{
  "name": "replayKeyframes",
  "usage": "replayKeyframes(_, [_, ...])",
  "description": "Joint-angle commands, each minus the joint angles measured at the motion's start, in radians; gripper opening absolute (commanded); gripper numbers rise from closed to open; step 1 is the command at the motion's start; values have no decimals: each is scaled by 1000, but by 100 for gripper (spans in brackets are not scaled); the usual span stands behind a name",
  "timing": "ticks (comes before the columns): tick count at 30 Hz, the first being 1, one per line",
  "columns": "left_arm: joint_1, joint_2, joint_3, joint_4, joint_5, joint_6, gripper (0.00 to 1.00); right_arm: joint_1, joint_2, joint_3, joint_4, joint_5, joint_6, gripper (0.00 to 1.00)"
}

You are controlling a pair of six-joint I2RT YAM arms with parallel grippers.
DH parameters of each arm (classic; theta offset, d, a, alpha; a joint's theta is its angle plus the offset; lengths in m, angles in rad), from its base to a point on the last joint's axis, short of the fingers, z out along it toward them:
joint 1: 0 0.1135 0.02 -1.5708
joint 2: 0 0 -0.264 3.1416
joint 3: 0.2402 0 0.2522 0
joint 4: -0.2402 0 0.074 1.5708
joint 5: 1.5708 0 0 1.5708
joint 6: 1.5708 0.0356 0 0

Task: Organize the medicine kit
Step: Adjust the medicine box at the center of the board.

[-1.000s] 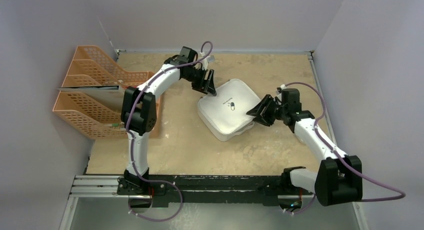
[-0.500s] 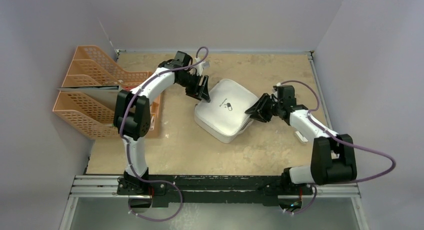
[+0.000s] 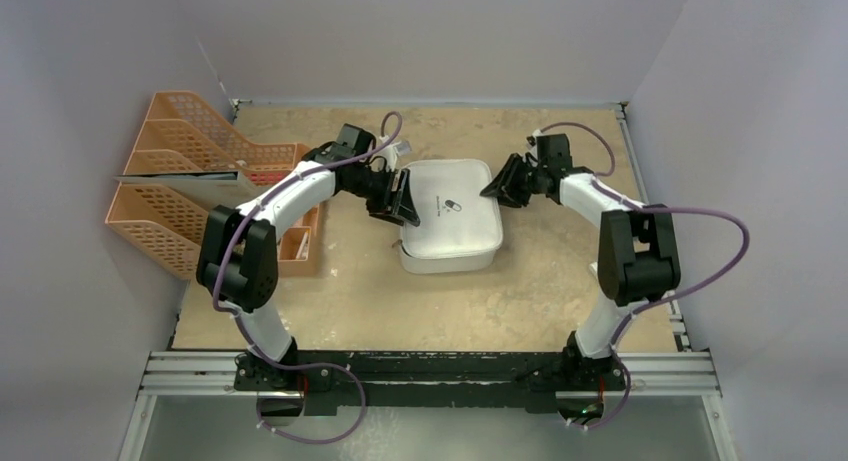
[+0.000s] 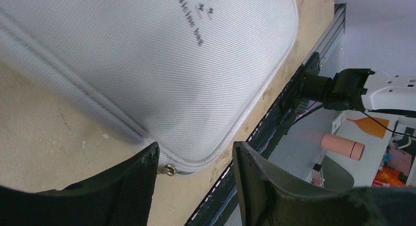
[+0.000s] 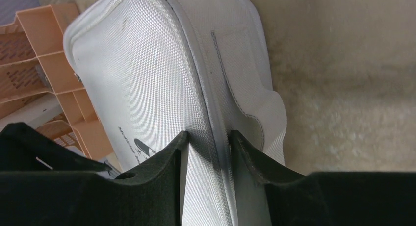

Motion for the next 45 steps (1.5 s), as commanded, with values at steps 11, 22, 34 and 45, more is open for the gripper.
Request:
replayKeyframes(11, [-5,-65,-19,172,-8,-127,55,14,236,441,-247,66,-168,43])
replayKeyframes(22, [-5,-203,3,55,-261,-8,65,29,-14,376,-447,278,-202,62])
replayKeyframes(34, [30,-140,52,87,-208,-48,80,196,-421,59,-446,328,-166,99])
replayKeyframes(45, [30,-23,66,73,-238,-30,71,282,-558,-200,-337,284,2,88])
